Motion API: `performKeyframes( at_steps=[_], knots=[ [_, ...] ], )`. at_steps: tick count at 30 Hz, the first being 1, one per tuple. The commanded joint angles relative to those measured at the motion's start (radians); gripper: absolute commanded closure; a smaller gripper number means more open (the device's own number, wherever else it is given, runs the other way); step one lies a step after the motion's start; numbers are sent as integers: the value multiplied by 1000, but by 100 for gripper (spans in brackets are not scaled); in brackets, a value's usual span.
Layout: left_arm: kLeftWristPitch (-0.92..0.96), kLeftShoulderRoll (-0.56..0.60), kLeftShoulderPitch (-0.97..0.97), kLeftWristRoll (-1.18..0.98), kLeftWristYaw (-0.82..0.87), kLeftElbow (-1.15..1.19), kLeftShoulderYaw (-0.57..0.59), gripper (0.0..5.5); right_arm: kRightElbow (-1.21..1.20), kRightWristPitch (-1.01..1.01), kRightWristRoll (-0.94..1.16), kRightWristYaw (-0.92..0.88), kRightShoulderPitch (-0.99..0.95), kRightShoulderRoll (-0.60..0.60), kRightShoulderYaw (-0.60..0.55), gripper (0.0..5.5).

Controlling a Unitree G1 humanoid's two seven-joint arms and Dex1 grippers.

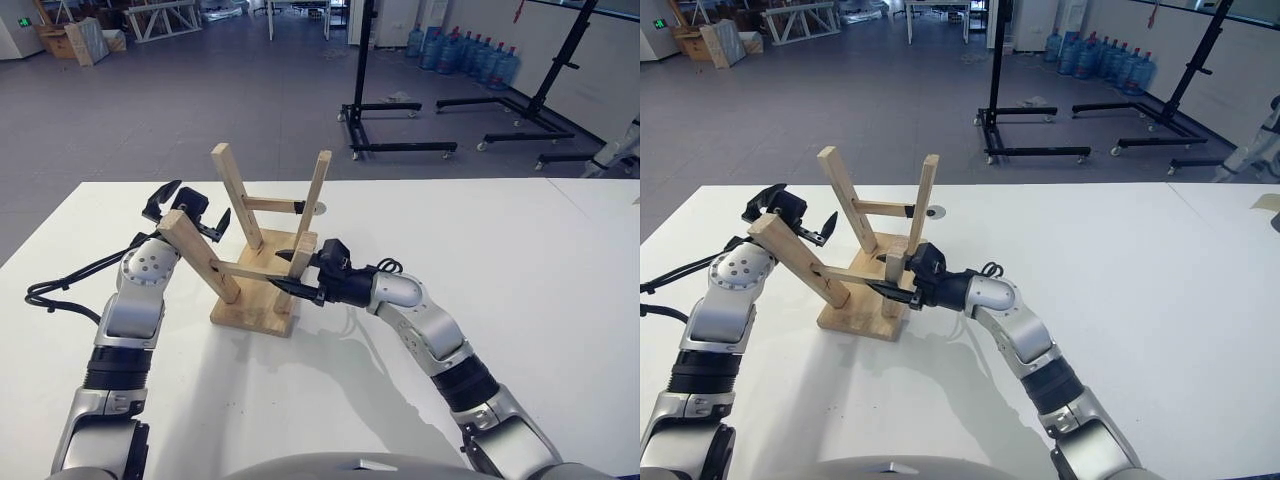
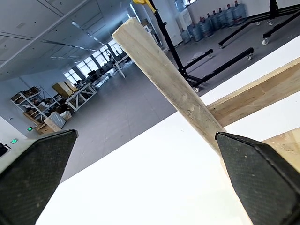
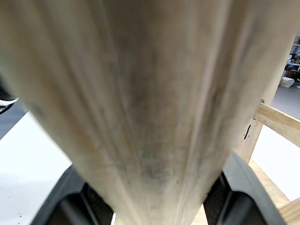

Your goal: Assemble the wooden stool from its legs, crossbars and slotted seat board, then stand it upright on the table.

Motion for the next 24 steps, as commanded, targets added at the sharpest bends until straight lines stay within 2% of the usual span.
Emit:
performKeyframes(
  at_steps=[1,4,5,7,13,18,24],
  knots=[
    [-43,-80,24,-11,-49,-76,-135,10,117,161,-81,-87,-9,92,78,344],
    [-36,-83,29,-18,-49,-73,-125,10,110,150,-64,-72,5,90,66,344],
    [-33,-86,32,-23,-48,-68,-120,10,108,143,-63,-72,8,89,59,305],
    [-29,-91,31,-36,-50,-36,-110,10,104,137,-59,-61,20,84,52,262],
    [-66,-56,23,-22,-42,69,-73,10,97,142,-74,-38,47,66,20,165],
    [-113,14,-21,-60,-70,135,12,10,30,148,-60,14,123,-44,-47,71],
    [-139,116,-32,-186,-212,150,104,10,51,97,-15,107,209,-195,-218,66]
  ],
)
